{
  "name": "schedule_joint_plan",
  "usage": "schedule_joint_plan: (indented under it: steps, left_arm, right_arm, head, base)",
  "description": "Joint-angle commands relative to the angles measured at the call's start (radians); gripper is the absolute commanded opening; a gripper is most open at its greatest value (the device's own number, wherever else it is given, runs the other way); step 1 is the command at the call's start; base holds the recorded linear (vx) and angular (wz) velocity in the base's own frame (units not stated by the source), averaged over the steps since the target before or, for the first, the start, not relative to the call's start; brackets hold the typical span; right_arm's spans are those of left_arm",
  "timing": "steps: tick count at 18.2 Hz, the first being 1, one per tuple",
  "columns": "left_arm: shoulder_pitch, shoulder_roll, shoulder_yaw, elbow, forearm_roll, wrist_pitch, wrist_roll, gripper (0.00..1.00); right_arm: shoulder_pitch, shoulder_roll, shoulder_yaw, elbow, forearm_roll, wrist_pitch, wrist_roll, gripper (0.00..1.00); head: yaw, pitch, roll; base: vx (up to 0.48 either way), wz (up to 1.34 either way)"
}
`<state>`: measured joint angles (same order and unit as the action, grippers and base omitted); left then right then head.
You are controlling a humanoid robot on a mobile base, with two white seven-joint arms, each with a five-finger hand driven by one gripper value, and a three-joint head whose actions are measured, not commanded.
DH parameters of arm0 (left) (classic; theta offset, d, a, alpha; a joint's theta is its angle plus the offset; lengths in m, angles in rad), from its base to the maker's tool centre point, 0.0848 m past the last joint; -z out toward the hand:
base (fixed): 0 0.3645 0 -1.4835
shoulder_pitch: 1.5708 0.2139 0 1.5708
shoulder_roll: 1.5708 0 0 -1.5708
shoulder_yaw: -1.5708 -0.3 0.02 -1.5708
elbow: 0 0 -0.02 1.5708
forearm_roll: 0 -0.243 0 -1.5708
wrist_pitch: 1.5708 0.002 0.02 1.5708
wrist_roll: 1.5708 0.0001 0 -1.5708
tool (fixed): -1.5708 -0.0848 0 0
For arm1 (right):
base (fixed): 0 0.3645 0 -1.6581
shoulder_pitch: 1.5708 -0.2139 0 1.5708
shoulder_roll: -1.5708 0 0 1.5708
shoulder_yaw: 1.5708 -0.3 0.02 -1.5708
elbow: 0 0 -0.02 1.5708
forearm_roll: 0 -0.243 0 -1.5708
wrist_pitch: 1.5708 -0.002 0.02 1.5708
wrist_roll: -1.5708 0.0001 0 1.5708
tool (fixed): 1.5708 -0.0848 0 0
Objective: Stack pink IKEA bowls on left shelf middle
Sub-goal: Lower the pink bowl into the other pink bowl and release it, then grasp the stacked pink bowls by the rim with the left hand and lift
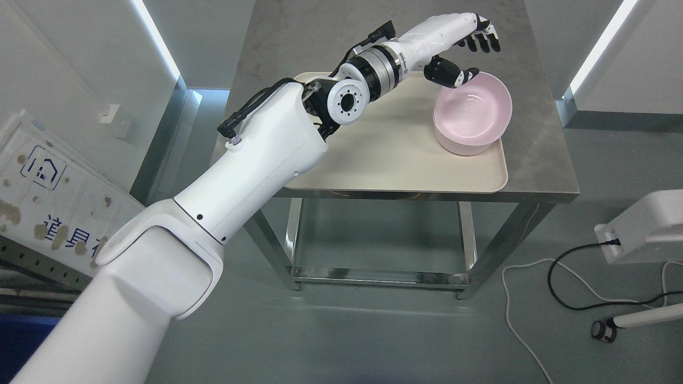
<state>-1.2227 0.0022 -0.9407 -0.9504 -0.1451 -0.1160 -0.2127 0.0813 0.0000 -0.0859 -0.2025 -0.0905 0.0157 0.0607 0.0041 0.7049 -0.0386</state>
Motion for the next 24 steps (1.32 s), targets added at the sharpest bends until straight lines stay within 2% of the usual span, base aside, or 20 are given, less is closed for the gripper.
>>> schedule_joint_plan:
  steps: [1,2,3,6,8,12,18,24]
  left_arm:
    - [0.141,0.015,0.336,-0.153,0.007,-0.108,-0.24,0.44]
    - [0.199,0.015,0.4,-0.228,0.009,-0.152,-0.357,0.44]
    - [0.248,0.015,0.41,-0.266,0.007,-0.187,-0.41,0.44]
    - [0.334,0.015,0.389,-0.298,-0.077,-0.254,-0.398,0.43]
    - [0.336,0.015,0.389,-0.294,-0.152,-0.246,-0.306,0.44]
    - [0.348,0.015,0.384,-0.284,-0.327,-0.179,-0.238,0.46]
    - [0.371,0.015,0.217,-0.284,-0.448,-0.071,-0.217,0.48]
    - [0.364,0.015,0.194,-0.284,-0.564,-0.042,-0.214,0.46]
  right_arm:
    - [0.0,-0.017,0.0,0.0,0.0,0.0,0.001,1.0]
    - [0.0,-0.017,0.0,0.0,0.0,0.0,0.001,1.0]
    - [0.0,-0.017,0.0,0.0,0.0,0.0,0.001,1.0]
    - [0.0,-0.017,0.0,0.0,0.0,0.0,0.001,1.0]
    - [0.0,-0.017,0.0,0.0,0.0,0.0,-0.001,1.0]
    - [0.0,-0.017,0.0,0.0,0.0,0.0,-0.001,1.0]
    - [0.0,-0.017,0.0,0.0,0.0,0.0,-0.001,1.0]
    - [0.0,-0.017,0.0,0.0,0.0,0.0,0.001,1.0]
  head:
    - [0.0,0.0,0.0]
    - [0.0,0.0,0.0]
    - [0.0,0.0,0.0]
    - [0.0,0.0,0.0]
    - [0.0,0.0,0.0]
    - [0.0,0.0,0.0]
    - [0.0,0.0,0.0]
    - [0.0,0.0,0.0]
  base:
    - [0.0,0.0]
    - [0.0,0.0]
    - [0.0,0.0]
    - [0.0,0.0]
    - [0.0,0.0]
    - [0.0,0.0]
    - [0.0,0.0]
    - [0.0,0.0]
